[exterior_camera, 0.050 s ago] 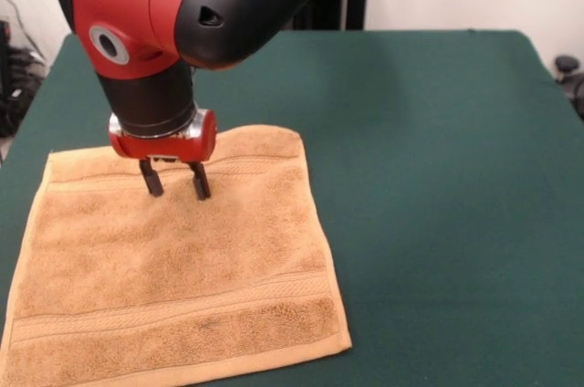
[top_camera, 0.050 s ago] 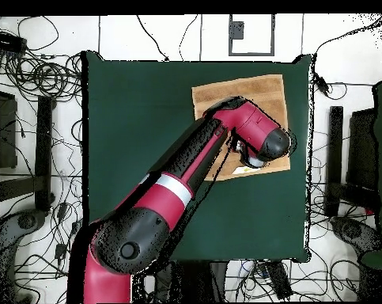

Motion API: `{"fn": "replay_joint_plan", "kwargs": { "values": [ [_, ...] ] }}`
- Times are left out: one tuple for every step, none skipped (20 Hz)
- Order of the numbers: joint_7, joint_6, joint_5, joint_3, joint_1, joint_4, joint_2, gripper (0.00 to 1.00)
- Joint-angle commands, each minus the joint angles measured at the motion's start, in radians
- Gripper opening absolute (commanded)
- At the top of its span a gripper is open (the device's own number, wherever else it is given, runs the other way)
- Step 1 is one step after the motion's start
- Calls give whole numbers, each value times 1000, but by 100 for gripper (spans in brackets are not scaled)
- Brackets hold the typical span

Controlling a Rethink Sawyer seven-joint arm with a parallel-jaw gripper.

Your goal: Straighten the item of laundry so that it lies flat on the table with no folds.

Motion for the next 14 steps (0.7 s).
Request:
{"fn": "replay_joint_plan", "kwargs": {
  "values": [
    [84,-96,79,197,59,35,105,100],
    [84,-98,77,196,60,37,106,100],
    [84,-100,75,195,61,39,106,100],
    [84,-100,75,195,61,40,107,100],
    [84,-101,74,195,62,42,106,100],
    [84,-102,74,195,63,44,106,100],
    [84,-103,74,195,64,45,106,100],
    [85,-105,72,194,63,44,107,100],
    [86,-107,71,194,63,43,108,100],
    [88,-110,69,193,63,43,109,100],
    [96,-118,65,191,62,40,112,100],
    [106,-127,61,188,63,40,114,100],
    [125,-144,50,181,67,39,121,100],
    [127,-140,49,179,69,43,124,100]
  ]
}}
